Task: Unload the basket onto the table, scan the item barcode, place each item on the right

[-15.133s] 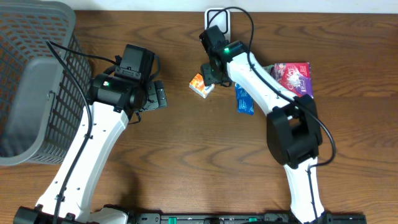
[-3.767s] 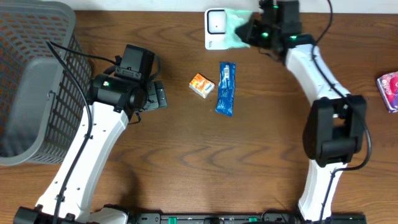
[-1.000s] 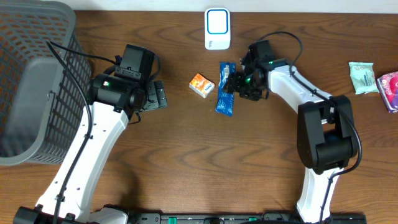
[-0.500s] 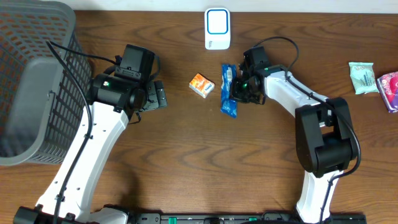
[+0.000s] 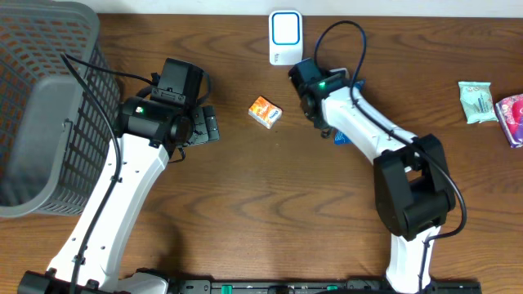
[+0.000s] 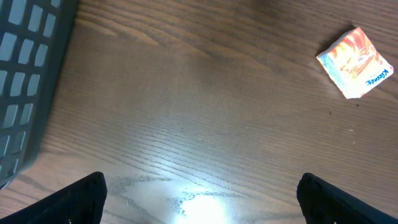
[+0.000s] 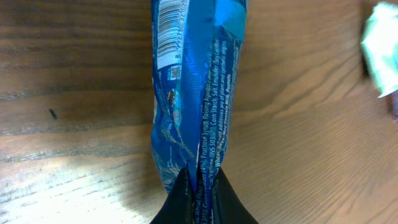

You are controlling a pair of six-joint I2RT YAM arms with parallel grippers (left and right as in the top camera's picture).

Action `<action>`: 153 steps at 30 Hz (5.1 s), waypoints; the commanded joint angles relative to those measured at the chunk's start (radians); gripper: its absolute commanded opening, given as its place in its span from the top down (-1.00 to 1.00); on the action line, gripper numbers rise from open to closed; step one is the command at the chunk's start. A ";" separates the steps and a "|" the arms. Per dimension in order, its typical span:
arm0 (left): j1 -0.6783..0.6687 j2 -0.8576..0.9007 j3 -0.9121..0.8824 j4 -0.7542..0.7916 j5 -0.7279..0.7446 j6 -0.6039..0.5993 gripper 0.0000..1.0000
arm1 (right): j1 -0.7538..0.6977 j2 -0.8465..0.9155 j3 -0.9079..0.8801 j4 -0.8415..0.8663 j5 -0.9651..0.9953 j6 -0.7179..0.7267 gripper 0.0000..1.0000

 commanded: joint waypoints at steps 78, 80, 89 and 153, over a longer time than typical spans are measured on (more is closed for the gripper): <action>0.003 -0.001 0.005 -0.005 -0.009 -0.005 -0.96 | -0.165 0.076 -0.140 0.254 -0.751 -0.222 0.98; 0.003 -0.001 0.005 -0.004 -0.009 -0.005 -0.96 | -0.177 0.076 -0.068 0.209 -0.929 -0.222 0.98; 0.003 -0.001 0.005 -0.004 -0.009 -0.005 -0.96 | -0.284 0.079 0.024 0.188 -1.616 -0.184 0.98; 0.003 -0.001 0.005 -0.004 -0.009 -0.005 -0.96 | -0.258 0.140 0.364 -0.493 -0.519 -0.158 0.98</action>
